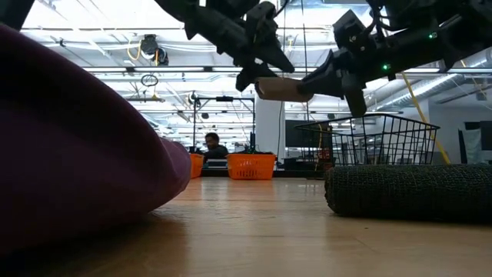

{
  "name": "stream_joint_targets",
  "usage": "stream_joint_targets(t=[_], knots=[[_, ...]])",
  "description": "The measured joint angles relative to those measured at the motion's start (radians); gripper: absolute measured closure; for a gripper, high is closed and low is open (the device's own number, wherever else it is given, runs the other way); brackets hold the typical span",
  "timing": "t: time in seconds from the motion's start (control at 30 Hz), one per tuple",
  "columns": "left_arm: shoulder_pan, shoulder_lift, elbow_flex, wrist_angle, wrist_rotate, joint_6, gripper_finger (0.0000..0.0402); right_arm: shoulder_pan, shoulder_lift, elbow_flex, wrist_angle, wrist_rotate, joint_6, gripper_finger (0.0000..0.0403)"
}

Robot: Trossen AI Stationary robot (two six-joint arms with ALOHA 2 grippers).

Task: Pick & Place Medicine items
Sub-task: Put the brown bandage into the right orange bin

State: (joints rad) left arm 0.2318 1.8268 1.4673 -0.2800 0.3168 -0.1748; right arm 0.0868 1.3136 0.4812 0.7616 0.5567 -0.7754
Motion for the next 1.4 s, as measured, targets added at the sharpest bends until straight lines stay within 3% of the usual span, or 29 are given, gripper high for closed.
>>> stream_joint_targets(t=[0.07, 0.43, 0.53, 0.67, 0.7, 0.8, 0.93, 1.03, 1.13, 1.23, 1.4], knots=[[0.005, 0.003, 0.0, -0.007, 0.0, -0.012, 0.0192, 0.0, 0.0, 0.0, 0.014, -0.038, -0.001, 0.0382], [0.007, 0.018, 0.0, -0.014, 0.051, -0.011, 0.0199, 0.008, 0.0, 0.0, 0.033, -0.038, -0.031, 0.0382], [0.01, 0.018, 0.0, -0.018, 0.086, 0.002, 0.0238, 0.008, 0.0, 0.0, 0.034, -0.039, -0.028, 0.0382], [0.015, 0.018, 0.0, -0.027, 0.117, 0.075, 0.0341, 0.008, -0.001, 0.0, 0.036, -0.062, -0.025, 0.0381], [0.02, 0.018, 0.0, -0.027, 0.114, 0.093, 0.0359, 0.009, -0.001, 0.0, 0.037, -0.066, -0.015, 0.0374], [0.046, 0.003, -0.002, -0.026, 0.084, 0.091, 0.036, 0.024, -0.002, 0.001, 0.068, -0.046, 0.075, 0.0342], [0.101, -0.044, -0.008, 0.002, 0.034, 0.093, 0.036, 0.069, -0.022, 0.001, 0.079, 0.06, 0.195, 0.03], [0.142, -0.072, -0.091, 0.101, 0.035, 0.053, 0.036, 0.099, -0.068, 0.001, 0.058, 0.13, 0.216, 0.0278], [0.186, -0.092, -0.213, 0.305, 0.029, -0.033, 0.036, 0.119, -0.129, 0.0, 0.022, 0.119, 0.252, 0.0268], [0.225, -0.097, -0.316, 0.533, -0.068, -0.164, 0.036, 0.117, -0.187, 0.0, -0.021, 0.123, 0.311, 0.0266], [0.223, -0.08, -0.396, 0.657, -0.409, -0.247, 0.036, 0.099, -0.231, 0.0, -0.085, 0.123, 0.344, 0.0275]])
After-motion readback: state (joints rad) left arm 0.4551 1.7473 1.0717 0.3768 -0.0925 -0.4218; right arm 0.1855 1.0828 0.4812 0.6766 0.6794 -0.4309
